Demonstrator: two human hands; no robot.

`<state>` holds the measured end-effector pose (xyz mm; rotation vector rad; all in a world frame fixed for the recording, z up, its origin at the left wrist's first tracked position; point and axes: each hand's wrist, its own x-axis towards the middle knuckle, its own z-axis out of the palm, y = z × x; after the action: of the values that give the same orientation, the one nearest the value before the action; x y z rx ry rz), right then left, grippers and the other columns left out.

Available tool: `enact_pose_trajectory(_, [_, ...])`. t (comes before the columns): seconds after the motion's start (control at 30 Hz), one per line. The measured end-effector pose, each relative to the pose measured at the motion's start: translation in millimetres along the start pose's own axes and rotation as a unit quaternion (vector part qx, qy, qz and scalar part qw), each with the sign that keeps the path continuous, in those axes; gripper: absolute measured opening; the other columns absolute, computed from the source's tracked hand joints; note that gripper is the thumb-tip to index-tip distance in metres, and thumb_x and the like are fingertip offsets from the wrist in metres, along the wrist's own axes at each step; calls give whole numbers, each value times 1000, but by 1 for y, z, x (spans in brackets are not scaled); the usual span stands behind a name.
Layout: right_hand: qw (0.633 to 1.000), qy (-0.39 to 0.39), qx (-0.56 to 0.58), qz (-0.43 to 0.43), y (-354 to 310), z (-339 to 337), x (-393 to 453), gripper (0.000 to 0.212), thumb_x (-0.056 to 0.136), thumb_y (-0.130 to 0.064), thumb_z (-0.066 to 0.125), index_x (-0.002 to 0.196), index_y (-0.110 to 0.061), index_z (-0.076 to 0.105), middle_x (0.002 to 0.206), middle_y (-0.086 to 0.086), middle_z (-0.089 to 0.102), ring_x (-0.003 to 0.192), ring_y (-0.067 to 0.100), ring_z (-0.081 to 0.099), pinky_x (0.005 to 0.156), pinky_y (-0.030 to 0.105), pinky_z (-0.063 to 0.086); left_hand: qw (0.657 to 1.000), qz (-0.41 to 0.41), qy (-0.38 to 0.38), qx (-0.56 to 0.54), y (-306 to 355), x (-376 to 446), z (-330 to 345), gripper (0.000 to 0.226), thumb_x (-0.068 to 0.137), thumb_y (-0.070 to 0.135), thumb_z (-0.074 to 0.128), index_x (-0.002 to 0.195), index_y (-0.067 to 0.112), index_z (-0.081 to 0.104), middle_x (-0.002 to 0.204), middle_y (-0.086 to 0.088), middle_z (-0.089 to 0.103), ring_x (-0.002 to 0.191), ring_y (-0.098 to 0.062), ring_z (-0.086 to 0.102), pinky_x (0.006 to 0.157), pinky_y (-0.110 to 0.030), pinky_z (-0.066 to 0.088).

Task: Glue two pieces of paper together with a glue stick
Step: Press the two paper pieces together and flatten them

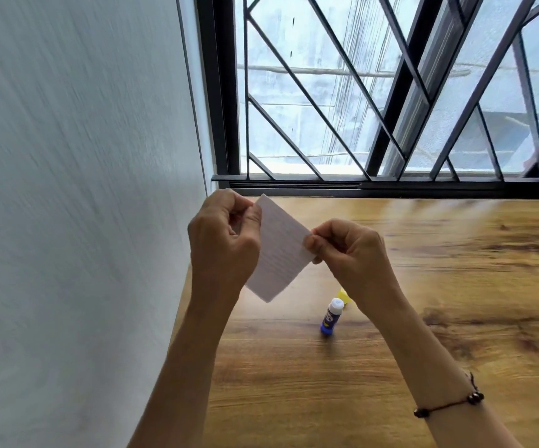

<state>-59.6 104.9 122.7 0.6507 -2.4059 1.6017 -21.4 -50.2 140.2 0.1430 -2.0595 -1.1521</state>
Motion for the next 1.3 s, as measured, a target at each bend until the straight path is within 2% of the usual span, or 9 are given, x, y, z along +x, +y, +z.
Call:
enact_pose_trajectory(0.3, [996, 54, 64, 34, 3, -1, 7, 16, 83, -12, 64, 69, -18, 60, 61, 3, 61, 57, 12, 56, 58, 24, 50, 992, -125, -16, -22, -5, 4, 3, 15, 88, 18, 52, 74, 12, 51, 68, 5, 50, 62, -10, 48, 50, -10, 38])
enact_pose_trajectory(0.37, [999, 41, -1, 31, 6, -4, 8, 14, 83, -14, 64, 69, -16, 60, 62, 4, 61, 59, 14, 56, 58, 25, 49, 992, -91, -48, 67, -8, 4, 2, 9, 85, 18, 56, 86, 10, 54, 82, 2, 53, 74, -10, 50, 63, -15, 40])
enact_pose_trajectory(0.5, [984, -59, -161, -44, 0, -10, 12, 9, 82, -16, 66, 74, -17, 62, 59, -9, 55, 56, 1, 51, 54, 9, 40, 980, 59, -126, 143, -1, 4, 4, 28, 80, 14, 63, 106, 8, 55, 99, 6, 44, 97, -9, 40, 82, -19, 34])
enact_pose_trajectory(0.6, [976, -86, -171, -99, -10, -10, 17, 5, 81, -17, 67, 76, -14, 66, 61, -7, 58, 58, 9, 52, 58, 16, 42, 958, 135, -210, 142, 7, 0, 12, 13, 84, 14, 60, 94, 7, 63, 90, 3, 52, 90, -8, 42, 77, -21, 36])
enact_pose_trajectory(0.7, [981, -64, -141, -117, -18, -10, 23, 9, 79, -17, 68, 73, -20, 64, 58, -15, 55, 61, 3, 53, 56, 11, 40, 959, 156, -189, 138, 8, 1, 13, 8, 83, 9, 58, 76, 5, 61, 75, -3, 55, 73, -12, 44, 61, -23, 40])
enact_pose_trajectory(0.93, [994, -33, -78, -71, -5, -1, 16, 10, 81, -19, 67, 72, -16, 63, 63, -2, 61, 60, 12, 52, 55, 20, 41, 993, 41, -82, 70, 3, 6, 2, 14, 85, 13, 55, 71, 9, 53, 66, 11, 43, 62, -3, 44, 55, -11, 35])
enact_pose_trajectory(1.07, [994, -52, -84, -35, 5, 3, 9, 11, 82, -15, 65, 71, -15, 62, 60, -8, 56, 56, 4, 47, 51, 10, 36, 996, -41, -54, 53, -9, 4, 2, 15, 87, 15, 55, 75, 7, 56, 74, -1, 54, 64, -6, 46, 54, -12, 36])
enact_pose_trajectory(1.17, [993, -56, -102, -16, 4, 8, 6, 12, 81, -7, 61, 73, -15, 60, 57, -14, 51, 53, -1, 47, 49, 7, 35, 993, -100, -38, 45, -18, -2, 5, 15, 90, 15, 51, 76, 10, 52, 67, 7, 49, 60, -6, 45, 48, -4, 33])
enact_pose_trajectory(1.3, [988, -79, -132, 22, 9, 27, -12, 15, 81, -3, 53, 89, -15, 56, 60, -4, 56, 51, 6, 46, 51, 14, 35, 984, -117, -63, 119, -50, -12, 7, 13, 90, 7, 47, 81, 4, 56, 74, -9, 58, 63, -17, 47, 57, -20, 34])
